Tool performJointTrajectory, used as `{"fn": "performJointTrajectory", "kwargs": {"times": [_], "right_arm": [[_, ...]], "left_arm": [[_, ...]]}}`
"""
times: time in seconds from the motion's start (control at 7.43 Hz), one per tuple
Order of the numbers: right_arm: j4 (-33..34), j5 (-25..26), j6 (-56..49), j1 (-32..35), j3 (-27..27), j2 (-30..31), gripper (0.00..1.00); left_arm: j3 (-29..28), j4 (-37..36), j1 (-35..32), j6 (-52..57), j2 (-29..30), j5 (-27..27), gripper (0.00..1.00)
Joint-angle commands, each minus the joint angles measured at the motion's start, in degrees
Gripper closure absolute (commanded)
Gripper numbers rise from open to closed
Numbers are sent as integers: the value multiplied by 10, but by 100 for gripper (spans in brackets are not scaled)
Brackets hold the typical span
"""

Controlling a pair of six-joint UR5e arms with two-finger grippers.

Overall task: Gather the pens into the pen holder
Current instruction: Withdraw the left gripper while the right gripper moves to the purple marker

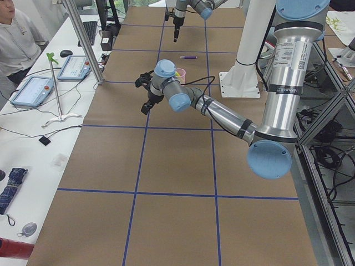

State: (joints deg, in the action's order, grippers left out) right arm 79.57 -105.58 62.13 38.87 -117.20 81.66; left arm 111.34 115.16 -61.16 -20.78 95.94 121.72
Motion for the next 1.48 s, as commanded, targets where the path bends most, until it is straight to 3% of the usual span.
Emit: {"fn": "performJointTrajectory", "kwargs": {"times": [0.0,0.27,0.4,0.54,1.21,1.35], "right_arm": [[-52,86,54,-88,13,37,0],[-52,139,104,-150,26,35,0],[-52,154,108,-162,35,32,10],[-52,154,106,-162,45,31,30],[-52,151,96,-163,66,25,51],[-52,151,92,-163,66,25,64]], "left_arm": [[12,-1,-2,0,-2,0,1],[12,-1,-2,-1,-2,-1,1],[12,-1,-2,-1,-1,-3,1],[12,-1,-2,-2,-1,-3,0],[12,-1,-1,-2,-1,-4,0],[11,-1,-1,-2,-1,-5,0]]}}
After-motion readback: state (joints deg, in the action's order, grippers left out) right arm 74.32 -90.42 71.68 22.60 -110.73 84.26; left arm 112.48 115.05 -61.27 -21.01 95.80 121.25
